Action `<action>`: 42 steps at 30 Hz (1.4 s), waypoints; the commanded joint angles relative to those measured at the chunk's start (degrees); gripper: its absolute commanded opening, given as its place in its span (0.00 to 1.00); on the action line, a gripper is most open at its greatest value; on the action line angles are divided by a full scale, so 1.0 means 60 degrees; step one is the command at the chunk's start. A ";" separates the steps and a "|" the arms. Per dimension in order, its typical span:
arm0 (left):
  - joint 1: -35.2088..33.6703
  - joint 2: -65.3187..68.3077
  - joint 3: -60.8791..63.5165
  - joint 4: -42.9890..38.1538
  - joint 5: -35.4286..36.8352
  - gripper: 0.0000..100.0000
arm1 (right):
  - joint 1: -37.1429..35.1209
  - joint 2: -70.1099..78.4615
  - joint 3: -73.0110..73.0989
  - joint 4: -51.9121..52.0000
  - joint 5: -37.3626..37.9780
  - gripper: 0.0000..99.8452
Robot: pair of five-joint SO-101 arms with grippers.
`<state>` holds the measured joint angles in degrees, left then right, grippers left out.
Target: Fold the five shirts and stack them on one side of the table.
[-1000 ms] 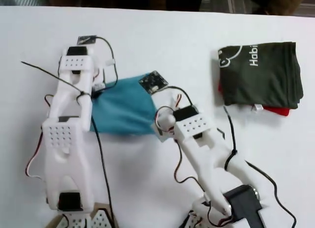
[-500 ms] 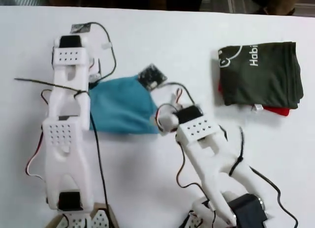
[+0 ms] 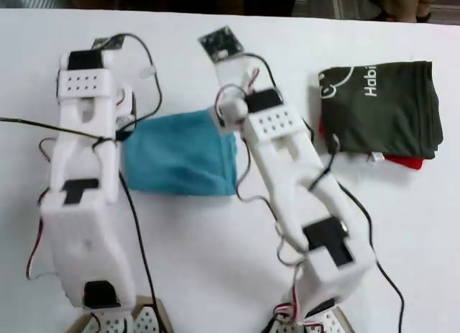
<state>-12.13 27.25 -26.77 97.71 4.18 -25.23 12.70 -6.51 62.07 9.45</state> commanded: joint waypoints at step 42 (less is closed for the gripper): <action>0.0440 -0.6227 0.9692 -0.5670 -0.0513 0.03 | 0.0183 0.7685 -0.9832 0.3099 -0.0161 0.02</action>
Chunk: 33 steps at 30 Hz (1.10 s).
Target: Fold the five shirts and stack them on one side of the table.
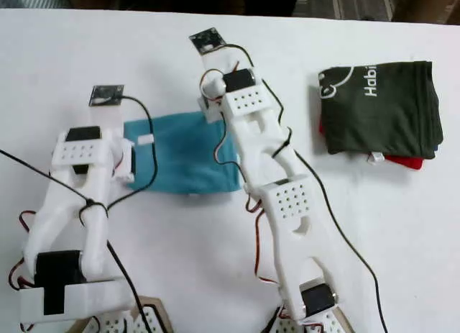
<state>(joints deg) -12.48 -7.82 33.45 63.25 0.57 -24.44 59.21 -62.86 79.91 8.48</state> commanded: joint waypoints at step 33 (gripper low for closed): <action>0.1099 -0.0454 0.0608 -0.0659 -0.0264 0.03 | 0.0066 -0.0359 -0.0542 0.0286 0.0000 0.02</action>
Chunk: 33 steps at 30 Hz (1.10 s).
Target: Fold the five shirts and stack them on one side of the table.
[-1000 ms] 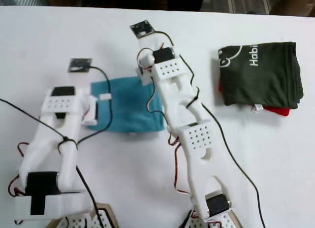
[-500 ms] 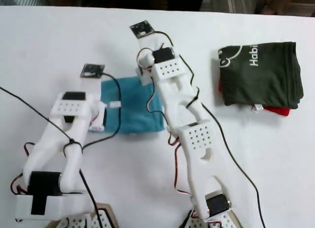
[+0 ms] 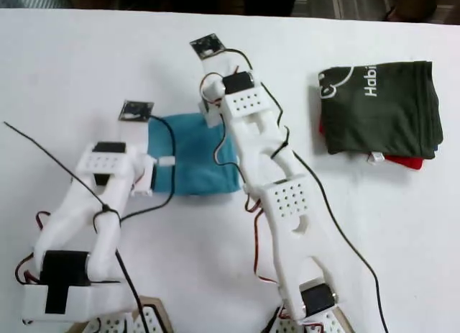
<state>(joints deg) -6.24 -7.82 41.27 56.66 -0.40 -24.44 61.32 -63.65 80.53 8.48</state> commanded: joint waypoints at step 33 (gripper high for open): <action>-0.0410 0.4249 -0.6630 0.0703 0.0381 0.03 | -0.0212 -0.2879 0.0176 0.3421 0.0000 0.02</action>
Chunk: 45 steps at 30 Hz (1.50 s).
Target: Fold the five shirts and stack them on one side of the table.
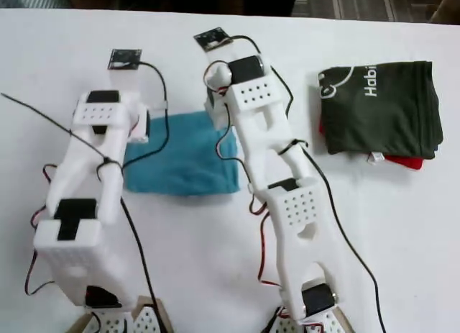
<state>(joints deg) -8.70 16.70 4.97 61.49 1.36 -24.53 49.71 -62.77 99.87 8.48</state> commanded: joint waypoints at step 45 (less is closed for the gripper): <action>-0.0015 0.1714 -0.1150 -0.0103 0.0147 0.03 | 0.0183 -0.7245 1.5678 -0.9092 0.0938 0.02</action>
<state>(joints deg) -8.53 26.11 1.01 61.23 1.89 -25.49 5.41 31.47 45.71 13.58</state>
